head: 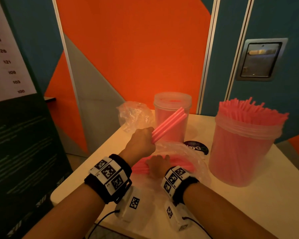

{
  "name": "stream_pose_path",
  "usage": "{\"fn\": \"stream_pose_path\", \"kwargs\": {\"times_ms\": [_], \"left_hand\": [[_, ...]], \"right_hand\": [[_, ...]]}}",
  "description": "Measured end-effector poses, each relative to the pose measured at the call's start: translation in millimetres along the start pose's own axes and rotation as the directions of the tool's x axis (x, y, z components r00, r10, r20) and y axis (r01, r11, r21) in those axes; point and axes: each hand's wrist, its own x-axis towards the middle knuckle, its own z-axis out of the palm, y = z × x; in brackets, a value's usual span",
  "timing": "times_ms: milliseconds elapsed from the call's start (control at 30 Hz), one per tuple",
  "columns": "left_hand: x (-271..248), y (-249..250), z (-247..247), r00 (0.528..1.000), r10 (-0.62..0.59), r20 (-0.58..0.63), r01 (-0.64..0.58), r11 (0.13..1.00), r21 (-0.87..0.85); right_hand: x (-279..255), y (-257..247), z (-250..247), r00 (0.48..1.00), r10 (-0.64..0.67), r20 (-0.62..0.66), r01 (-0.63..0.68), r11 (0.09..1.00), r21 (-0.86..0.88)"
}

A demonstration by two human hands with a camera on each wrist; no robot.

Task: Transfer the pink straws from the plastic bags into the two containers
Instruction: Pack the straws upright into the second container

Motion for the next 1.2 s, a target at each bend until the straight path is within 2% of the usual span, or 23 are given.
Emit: {"fn": "stream_pose_path", "kwargs": {"times_ms": [67, 267, 433, 500, 567, 667, 767, 833, 900, 967, 1033, 1100, 1167, 1200], "left_hand": [[-0.5, -2.1, 1.6, 1.0, 0.0, 0.007, 0.0, 1.0, 0.017], [-2.1, -23.0, 5.1, 0.999, 0.005, -0.039, 0.002, 0.985, 0.173], [-0.2, -44.5, 2.4, 0.998, -0.066, -0.022, 0.07, 0.961, 0.269], [-0.8, -54.2, -1.3, 0.994, -0.106, -0.028, 0.11, 0.95, 0.292], [-2.7, -63.1, -3.0, 0.988, -0.148, -0.048, 0.155, 0.942, 0.298], [-3.5, -70.9, -2.4, 0.982, -0.179, -0.066, 0.191, 0.931, 0.312], [-2.6, -75.4, -4.0, 0.968, -0.223, -0.116, 0.247, 0.932, 0.265], [-2.1, -76.0, -4.2, 0.956, -0.228, -0.185, 0.262, 0.948, 0.183], [-1.8, -69.0, -4.3, 0.949, -0.207, -0.239, 0.238, 0.965, 0.107], [-0.3, -54.3, -7.1, 0.946, -0.159, -0.284, 0.18, 0.982, 0.049], [3.8, -32.6, -13.2, 0.933, -0.114, -0.341, 0.11, 0.993, -0.031], [8.4, -3.9, -20.3, 0.905, -0.115, -0.409, 0.043, 0.983, -0.18], [9.0, 30.7, -25.0, 0.894, -0.148, -0.423, -0.065, 0.891, -0.45], [7.6, 49.3, -25.8, 0.905, -0.143, -0.401, -0.139, 0.791, -0.596]], "right_hand": [[-5.9, 5.8, -5.2, 0.996, -0.084, 0.017, 0.083, 0.993, 0.081], [-22.2, 32.4, -27.5, 0.963, -0.256, -0.086, 0.27, 0.918, 0.29], [-30.8, 56.3, -41.2, 0.94, -0.305, -0.156, 0.342, 0.817, 0.464], [-38.9, 59.8, -46.6, 0.935, -0.282, -0.213, 0.353, 0.734, 0.58], [-47.4, 61.6, -55.9, 0.941, -0.203, -0.272, 0.339, 0.58, 0.741], [-55.4, 59.7, -71.6, 0.944, -0.051, -0.326, 0.329, 0.223, 0.918], [-56.6, 62.2, -87.9, 0.912, 0.115, -0.394, 0.404, -0.085, 0.911], [-55.6, 68.1, -97.5, 0.902, 0.191, -0.388, 0.43, -0.3, 0.852], [-57.1, 73.8, -105.5, 0.89, 0.239, -0.389, 0.456, -0.42, 0.785], [-59.6, 78.0, -109.6, 0.873, 0.276, -0.401, 0.486, -0.433, 0.759], [-65.6, 79.8, -113.4, 0.86, 0.288, -0.42, 0.507, -0.391, 0.768], [-73.8, 79.7, -118.3, 0.847, 0.298, -0.44, 0.525, -0.343, 0.778], [-81.5, 79.5, -119.8, 0.822, 0.323, -0.469, 0.558, -0.298, 0.774], [-86.0, 79.2, -120.7, 0.812, 0.332, -0.48, 0.569, -0.272, 0.776]]}}
